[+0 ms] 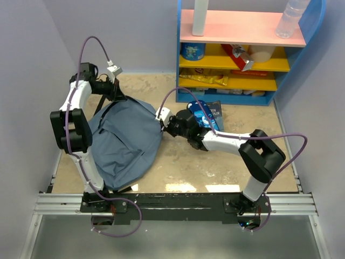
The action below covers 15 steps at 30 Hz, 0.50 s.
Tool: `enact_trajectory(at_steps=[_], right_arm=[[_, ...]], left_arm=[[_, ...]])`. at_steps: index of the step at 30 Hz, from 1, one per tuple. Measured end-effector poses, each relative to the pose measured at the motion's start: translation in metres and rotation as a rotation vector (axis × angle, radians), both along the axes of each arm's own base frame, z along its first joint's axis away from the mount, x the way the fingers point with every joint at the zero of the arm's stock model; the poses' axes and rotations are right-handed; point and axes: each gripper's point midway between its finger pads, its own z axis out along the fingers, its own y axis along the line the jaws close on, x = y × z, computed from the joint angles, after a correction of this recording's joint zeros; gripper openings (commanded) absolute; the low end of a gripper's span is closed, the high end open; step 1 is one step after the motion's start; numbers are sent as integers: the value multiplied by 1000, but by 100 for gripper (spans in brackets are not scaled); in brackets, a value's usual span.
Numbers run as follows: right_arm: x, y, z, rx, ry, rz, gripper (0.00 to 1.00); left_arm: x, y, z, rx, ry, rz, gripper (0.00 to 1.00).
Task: Pack the student bag
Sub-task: Unzip the student bag at the center of the board.
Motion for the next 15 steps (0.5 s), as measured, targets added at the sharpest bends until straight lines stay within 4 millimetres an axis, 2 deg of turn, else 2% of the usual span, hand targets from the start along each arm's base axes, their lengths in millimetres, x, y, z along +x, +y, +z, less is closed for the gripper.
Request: enact_trajectory(at_steps=[8, 11, 15], right_arm=[[-4, -3, 20, 40, -21, -4, 0], [-4, -4, 19, 38, -14, -8, 0], [0, -3, 23, 36, -18, -27, 0]], left_arm=[[-4, 9, -7, 25, 45, 127, 0], [-9, 14, -10, 39, 62, 174, 0], [-13, 15, 1, 0, 61, 187, 59]])
